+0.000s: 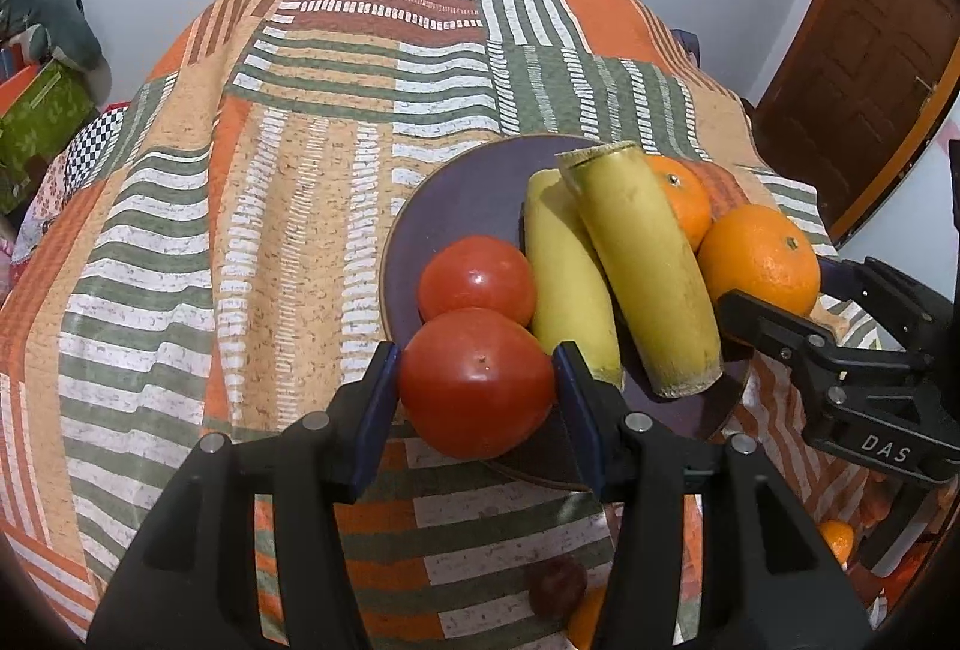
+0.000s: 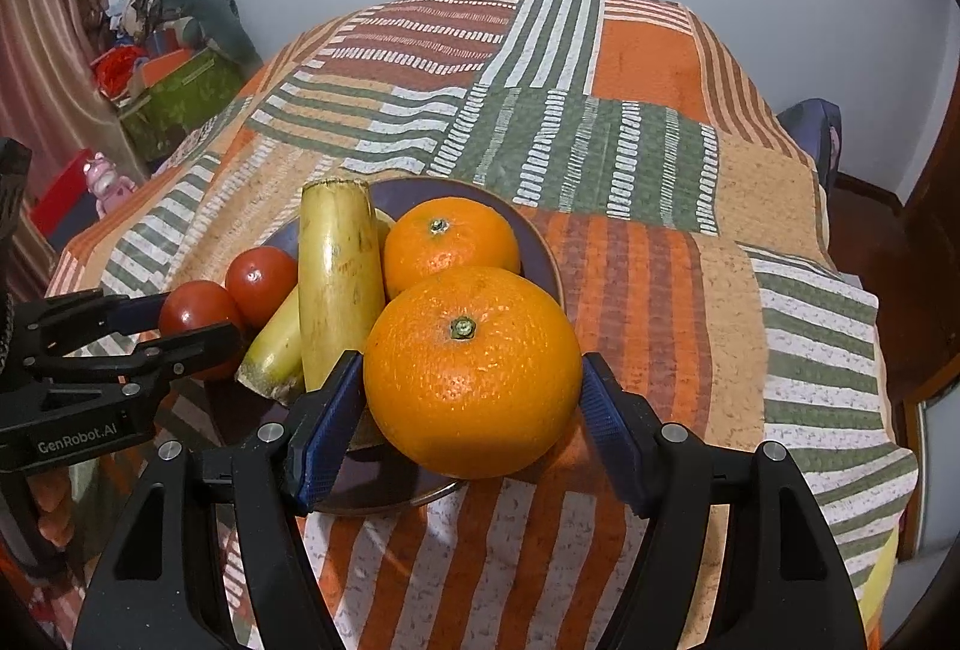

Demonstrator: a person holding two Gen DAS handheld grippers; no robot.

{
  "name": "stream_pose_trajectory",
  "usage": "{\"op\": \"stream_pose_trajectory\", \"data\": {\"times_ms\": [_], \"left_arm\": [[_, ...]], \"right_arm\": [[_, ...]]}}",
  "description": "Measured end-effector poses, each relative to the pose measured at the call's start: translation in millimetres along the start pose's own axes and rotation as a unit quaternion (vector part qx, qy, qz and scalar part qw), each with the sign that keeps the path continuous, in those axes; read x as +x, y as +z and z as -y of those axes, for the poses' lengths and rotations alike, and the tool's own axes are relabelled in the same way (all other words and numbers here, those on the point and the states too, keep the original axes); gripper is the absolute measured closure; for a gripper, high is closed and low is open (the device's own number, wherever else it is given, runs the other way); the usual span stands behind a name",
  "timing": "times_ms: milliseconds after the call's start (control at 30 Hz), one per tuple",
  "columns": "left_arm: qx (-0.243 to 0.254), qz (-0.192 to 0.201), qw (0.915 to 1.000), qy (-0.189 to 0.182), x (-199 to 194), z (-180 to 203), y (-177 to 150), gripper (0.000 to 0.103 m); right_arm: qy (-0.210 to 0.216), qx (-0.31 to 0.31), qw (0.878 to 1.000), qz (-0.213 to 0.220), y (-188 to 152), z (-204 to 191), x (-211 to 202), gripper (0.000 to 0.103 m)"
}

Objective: Organize fruits
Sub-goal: 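Lower the tomato and orange onto the purple plate and open both tools, then withdraw both tools from the plate toward the loose tangerines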

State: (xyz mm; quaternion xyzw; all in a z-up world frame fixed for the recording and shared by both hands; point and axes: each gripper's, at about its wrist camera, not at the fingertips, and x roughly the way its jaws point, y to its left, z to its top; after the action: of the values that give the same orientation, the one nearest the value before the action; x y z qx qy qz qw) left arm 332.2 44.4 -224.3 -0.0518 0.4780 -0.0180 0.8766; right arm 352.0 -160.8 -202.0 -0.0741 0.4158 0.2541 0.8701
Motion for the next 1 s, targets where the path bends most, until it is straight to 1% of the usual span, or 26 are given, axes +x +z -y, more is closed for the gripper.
{"op": "stream_pose_trajectory", "data": {"times_ms": [67, 133, 200, 300, 467, 733, 867, 933, 1000], "left_arm": [[0.001, 0.0, 1.0, -0.005, -1.6, 0.5, 0.4, 0.049], [0.001, -0.003, 0.9999, -0.014, -3.0, 1.3, 0.4, 0.039], [0.002, -0.007, 0.9998, -0.02, -3.9, 3.6, -0.1, 0.036], [0.009, -0.005, 0.9999, -0.014, -7.2, 7.4, -1.8, 0.036], [0.003, -0.002, 0.9998, -0.021, -19.5, 7.5, -6.4, 0.036], [0.017, 0.022, 0.9995, -0.011, -60.5, 14.8, -19.8, 0.036], [0.02, 0.029, 0.9992, -0.016, -81.3, 19.2, -31.0, 0.036], [0.022, 0.03, 0.9991, -0.02, -88.2, 21.7, -37.3, 0.036], [0.027, 0.028, 0.999, -0.021, -94.0, 24.9, -44.4, 0.036]], "right_arm": [[0.002, -0.007, 1.0, -0.006, -0.2, -2.3, -0.1, 0.033], [0.001, -0.014, 1.0, -0.005, -0.4, -5.1, -2.3, 0.032], [-0.001, -0.023, 1.0, -0.005, -0.4, -8.7, -4.7, 0.032], [-0.004, -0.03, 1.0, -0.006, -0.7, -11.2, -8.0, 0.032], [0.003, -0.02, 1.0, -0.002, -3.4, -9.9, -18.0, 0.031], [0.003, 0.011, 1.0, 0.022, -13.7, -3.2, -50.7, 0.031], [-0.006, 0.023, 0.999, 0.034, -22.5, 0.8, -71.3, 0.031], [-0.007, 0.029, 0.999, 0.038, -28.2, 2.7, -80.0, 0.03], [-0.01, 0.035, 0.998, 0.042, -34.5, 3.6, -88.3, 0.025]]}}
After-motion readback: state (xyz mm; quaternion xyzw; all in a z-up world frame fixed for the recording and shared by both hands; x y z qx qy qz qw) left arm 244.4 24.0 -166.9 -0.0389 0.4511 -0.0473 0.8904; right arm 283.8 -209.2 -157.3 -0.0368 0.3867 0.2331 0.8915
